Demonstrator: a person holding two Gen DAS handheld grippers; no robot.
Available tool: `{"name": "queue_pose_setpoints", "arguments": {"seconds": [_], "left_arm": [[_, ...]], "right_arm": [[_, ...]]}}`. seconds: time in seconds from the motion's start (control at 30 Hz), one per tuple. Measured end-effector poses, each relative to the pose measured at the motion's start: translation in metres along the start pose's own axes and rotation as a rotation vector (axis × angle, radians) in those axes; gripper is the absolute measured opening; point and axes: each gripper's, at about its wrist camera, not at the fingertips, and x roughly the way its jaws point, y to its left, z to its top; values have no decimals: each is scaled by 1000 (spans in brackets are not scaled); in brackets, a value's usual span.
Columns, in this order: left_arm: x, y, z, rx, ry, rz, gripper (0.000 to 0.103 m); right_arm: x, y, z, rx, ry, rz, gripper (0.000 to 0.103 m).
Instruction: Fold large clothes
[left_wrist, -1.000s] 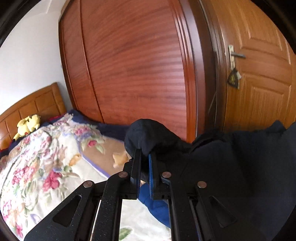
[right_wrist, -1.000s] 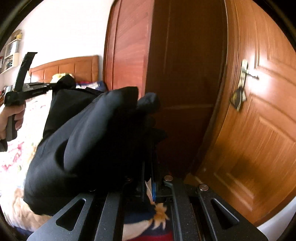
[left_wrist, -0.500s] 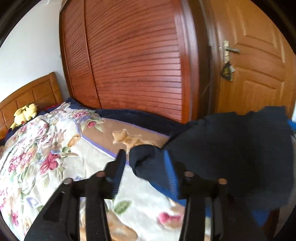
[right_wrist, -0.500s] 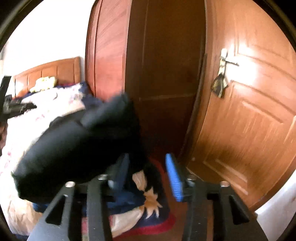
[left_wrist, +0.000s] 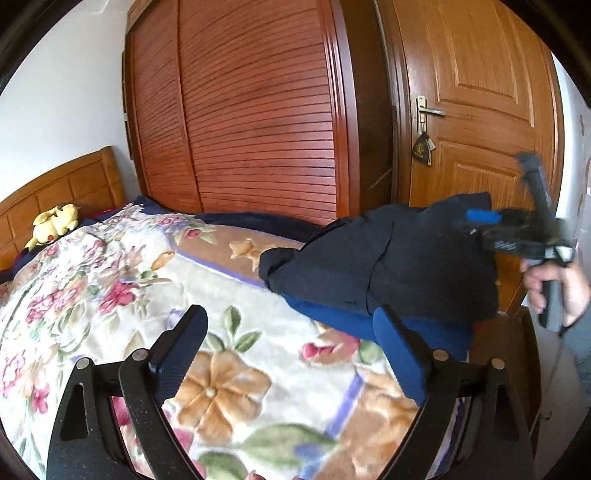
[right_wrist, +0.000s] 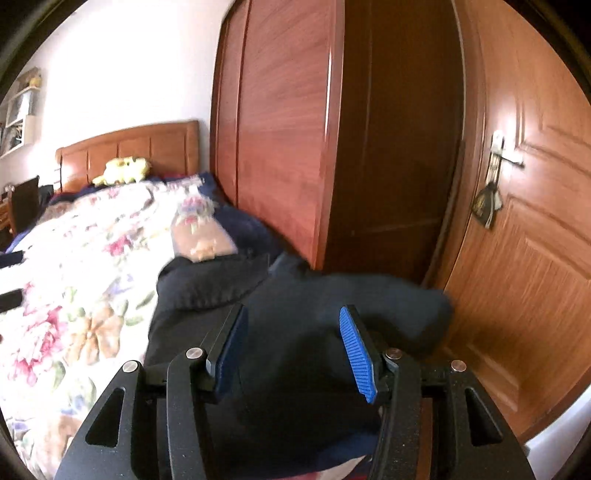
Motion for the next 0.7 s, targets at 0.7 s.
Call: {"name": "queue_pose_setpoints", "arguments": {"seconds": [0.7], "left_arm": [[-104, 66, -96, -124, -1, 151, 92]], "right_arm": [[-72, 103, 29, -90, -42, 182, 54]]}}
